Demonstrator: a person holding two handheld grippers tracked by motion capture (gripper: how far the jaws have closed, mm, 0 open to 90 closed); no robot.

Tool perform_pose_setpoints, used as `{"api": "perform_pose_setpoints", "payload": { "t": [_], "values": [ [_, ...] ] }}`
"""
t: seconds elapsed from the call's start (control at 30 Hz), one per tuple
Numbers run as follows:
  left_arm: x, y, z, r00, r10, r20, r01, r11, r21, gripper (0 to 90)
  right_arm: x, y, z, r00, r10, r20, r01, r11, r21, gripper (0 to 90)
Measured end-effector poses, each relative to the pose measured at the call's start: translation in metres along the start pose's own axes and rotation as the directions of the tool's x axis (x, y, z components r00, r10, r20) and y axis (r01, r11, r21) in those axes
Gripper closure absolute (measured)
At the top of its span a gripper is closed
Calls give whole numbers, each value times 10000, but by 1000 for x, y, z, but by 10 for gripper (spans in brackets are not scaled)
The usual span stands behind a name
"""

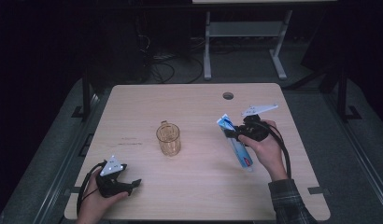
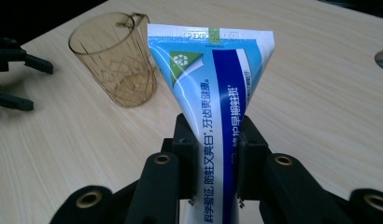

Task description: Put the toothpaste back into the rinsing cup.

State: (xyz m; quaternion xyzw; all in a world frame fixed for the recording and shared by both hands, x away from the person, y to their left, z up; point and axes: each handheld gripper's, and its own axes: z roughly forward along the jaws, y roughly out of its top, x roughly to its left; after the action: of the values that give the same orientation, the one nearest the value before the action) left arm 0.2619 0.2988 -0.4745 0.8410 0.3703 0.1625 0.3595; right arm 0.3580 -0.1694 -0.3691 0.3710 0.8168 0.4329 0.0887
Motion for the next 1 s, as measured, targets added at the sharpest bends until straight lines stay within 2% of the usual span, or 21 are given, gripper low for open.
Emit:
{"api": "perform_pose_setpoints", "payload": {
  "t": [0.37,0.53,1.0],
  "values": [
    [0,0,0,10000,-18,7,18,10000,-3,137,7,25,0,9994,-339,-76,336,9988,-368,737],
    [0,0,0,10000,-17,2,17,10000,-18,137,10,34,3,9993,-300,-221,288,9982,-531,737],
    [0,0,0,10000,-25,7,25,10000,-17,137,23,64,11,9972,-594,-461,554,9950,-825,736]
  ]
}}
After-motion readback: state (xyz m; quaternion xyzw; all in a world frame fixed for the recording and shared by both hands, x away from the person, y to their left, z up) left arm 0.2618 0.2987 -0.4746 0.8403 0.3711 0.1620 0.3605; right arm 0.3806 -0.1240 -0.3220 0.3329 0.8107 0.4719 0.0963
